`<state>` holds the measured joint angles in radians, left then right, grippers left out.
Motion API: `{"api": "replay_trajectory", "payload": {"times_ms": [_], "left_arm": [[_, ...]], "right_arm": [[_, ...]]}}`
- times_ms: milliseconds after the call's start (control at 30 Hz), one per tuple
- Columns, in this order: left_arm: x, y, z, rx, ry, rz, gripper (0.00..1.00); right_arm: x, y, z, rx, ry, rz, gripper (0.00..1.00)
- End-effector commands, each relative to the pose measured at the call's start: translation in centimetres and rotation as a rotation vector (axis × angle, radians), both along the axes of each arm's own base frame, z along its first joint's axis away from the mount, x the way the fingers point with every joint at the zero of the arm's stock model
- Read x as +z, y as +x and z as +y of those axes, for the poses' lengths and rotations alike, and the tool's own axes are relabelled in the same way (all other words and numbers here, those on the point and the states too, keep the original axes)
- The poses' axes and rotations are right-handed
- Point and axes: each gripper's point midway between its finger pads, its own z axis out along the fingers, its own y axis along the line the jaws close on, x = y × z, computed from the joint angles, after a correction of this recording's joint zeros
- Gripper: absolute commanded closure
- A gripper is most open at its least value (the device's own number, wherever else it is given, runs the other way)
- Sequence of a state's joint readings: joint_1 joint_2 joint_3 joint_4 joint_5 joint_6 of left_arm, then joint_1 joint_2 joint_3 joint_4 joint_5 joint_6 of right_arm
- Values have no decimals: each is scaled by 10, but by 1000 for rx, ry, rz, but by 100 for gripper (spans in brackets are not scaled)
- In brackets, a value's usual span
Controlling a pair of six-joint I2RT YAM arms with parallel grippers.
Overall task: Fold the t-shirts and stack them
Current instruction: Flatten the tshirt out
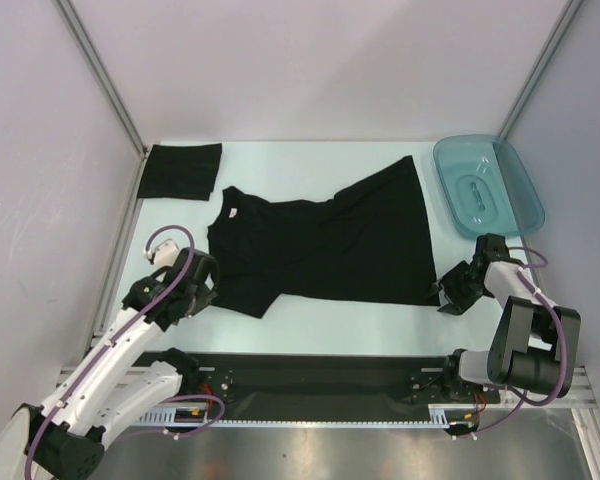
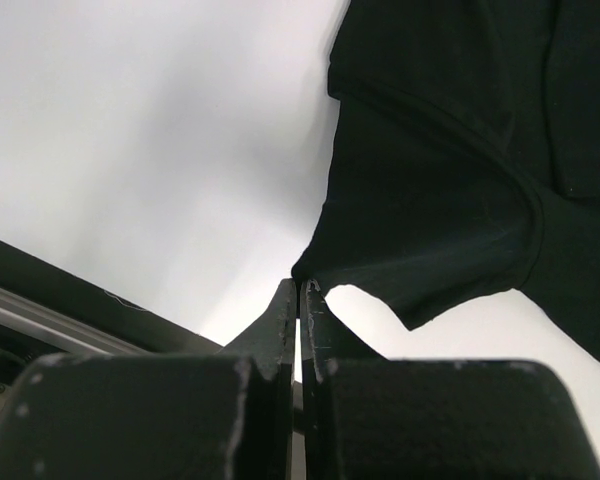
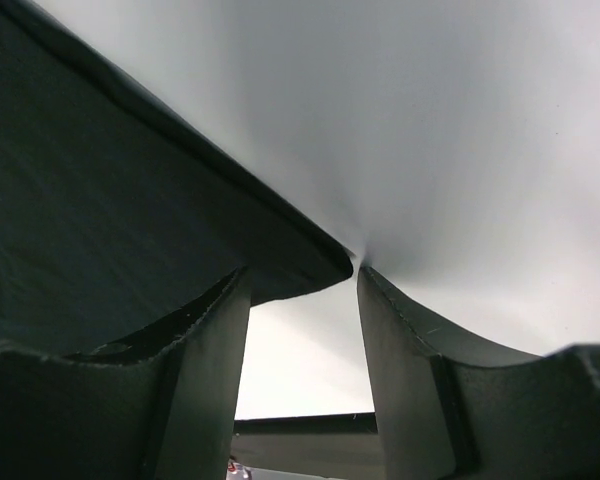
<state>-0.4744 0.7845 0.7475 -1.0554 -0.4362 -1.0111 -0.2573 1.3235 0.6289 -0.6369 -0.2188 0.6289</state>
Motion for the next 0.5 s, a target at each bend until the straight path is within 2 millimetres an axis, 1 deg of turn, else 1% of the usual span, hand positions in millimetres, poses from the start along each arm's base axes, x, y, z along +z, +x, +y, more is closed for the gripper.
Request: {"api": "replay_trajectory", "payload": {"times_ms": [0, 233, 333, 467], "left_arm": [[13, 8, 3, 0, 20, -32, 100], [14, 8, 3, -3, 22, -30, 100], [14, 9, 2, -3, 27, -24, 100], [11, 8, 2, -5, 31, -13, 100]], "right_arm": [[-9, -1, -8, -23, -32, 15, 47], [-8, -5, -18, -43, -75, 25, 49], [-8, -5, -20, -35, -85, 11, 52], [-14, -2, -20, -34, -73, 11, 57]]}}
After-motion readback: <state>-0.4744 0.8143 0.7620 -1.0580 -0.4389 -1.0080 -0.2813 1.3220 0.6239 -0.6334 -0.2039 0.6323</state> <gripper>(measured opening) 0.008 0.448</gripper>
